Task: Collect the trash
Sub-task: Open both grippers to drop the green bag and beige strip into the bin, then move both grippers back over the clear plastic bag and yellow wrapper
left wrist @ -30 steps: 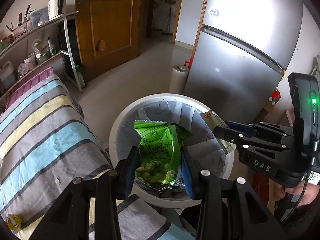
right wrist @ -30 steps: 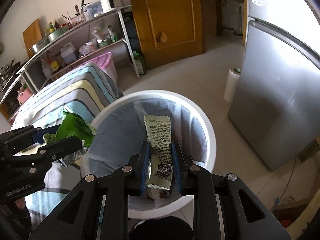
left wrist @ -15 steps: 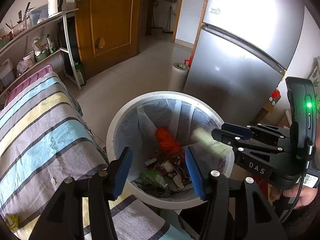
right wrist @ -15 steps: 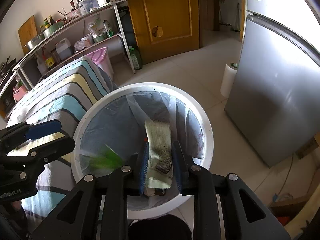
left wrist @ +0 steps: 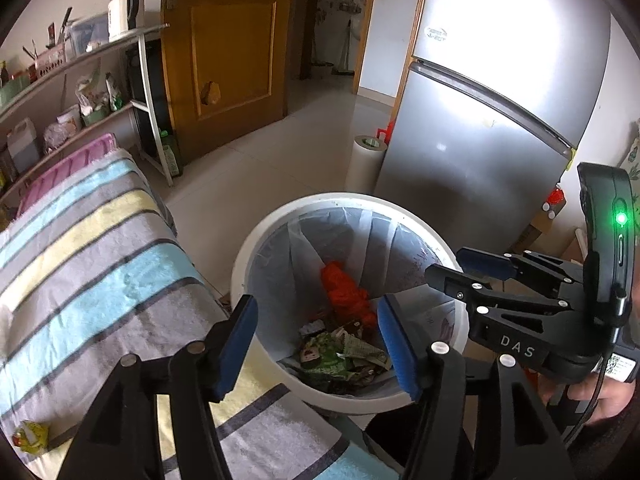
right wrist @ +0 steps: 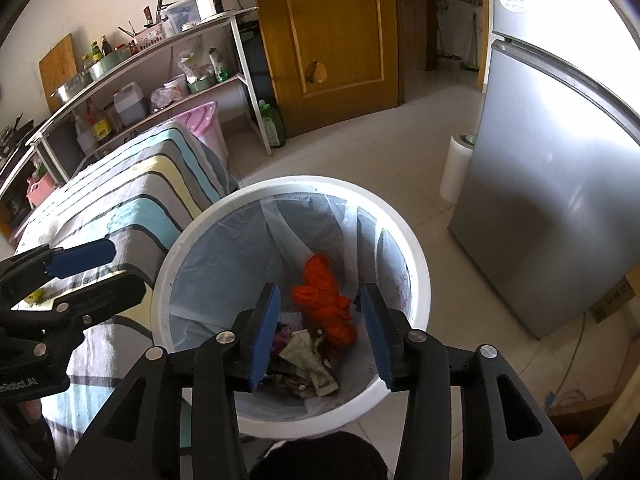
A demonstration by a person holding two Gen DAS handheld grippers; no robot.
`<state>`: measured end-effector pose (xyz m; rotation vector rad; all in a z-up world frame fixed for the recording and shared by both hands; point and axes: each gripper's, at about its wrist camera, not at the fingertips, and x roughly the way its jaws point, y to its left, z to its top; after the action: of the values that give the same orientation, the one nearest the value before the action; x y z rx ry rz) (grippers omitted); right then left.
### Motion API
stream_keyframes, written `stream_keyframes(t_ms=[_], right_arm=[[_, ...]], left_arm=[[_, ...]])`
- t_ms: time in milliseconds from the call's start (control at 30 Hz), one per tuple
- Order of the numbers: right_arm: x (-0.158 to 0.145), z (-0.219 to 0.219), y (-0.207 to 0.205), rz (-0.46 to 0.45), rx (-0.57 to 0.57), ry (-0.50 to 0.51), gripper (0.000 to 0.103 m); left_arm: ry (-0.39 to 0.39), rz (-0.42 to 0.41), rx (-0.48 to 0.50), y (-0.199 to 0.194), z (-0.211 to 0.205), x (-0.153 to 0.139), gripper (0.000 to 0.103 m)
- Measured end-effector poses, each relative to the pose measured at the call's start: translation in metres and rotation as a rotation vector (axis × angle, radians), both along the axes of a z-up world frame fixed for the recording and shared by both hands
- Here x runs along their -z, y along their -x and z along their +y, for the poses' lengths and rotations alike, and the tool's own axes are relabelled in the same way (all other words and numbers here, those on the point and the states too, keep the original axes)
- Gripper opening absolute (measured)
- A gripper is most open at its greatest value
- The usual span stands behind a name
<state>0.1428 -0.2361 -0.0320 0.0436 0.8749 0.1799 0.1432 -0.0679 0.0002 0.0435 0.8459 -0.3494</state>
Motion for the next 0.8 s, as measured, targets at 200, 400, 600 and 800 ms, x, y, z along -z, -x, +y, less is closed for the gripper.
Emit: stream_keyframes(t_ms=[200, 400, 600, 800], right_arm=[[-0.007, 0.009, 0.002, -0.017, -0.001, -0.004, 0.047], [-0.014, 0.023, 0.004, -0.030, -0.020, -0.010, 0.047], [-0.023, 0.044, 0.007, -0.050, -0.059, -0.016, 0.047], [-0.029, 0.071, 0.009, -0.065, -0.108, -0.028, 0.048]], left_arm=[[0.006, -0.026, -0.029, 0.005, 0.015, -0.009, 0.067], [0.014, -0.044, -0.063, 0.011, 0.035, -0.016, 0.067], [0.016, -0.071, -0.110, 0.019, 0.062, -0.025, 0.068], [0.020, -0.089, -0.171, 0.027, 0.095, -0.032, 0.068]])
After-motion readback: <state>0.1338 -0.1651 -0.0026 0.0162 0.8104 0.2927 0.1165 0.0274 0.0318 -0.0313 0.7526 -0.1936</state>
